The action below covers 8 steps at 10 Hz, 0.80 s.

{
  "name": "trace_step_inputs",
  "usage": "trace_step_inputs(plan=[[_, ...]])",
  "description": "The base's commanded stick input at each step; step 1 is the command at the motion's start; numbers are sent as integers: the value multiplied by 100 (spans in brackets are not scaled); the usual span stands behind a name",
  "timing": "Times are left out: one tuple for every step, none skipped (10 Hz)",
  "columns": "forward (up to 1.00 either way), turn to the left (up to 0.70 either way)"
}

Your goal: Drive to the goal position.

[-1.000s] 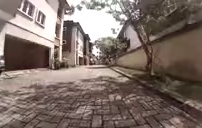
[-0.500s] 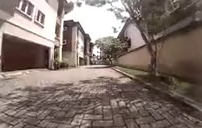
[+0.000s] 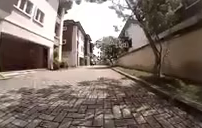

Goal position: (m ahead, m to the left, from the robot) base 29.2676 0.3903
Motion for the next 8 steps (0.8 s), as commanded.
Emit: trace_step_inputs(plan=[[50,0],[50,0],[50,0],[50,0],[50,0],[50,0],[50,0],[50,0]])
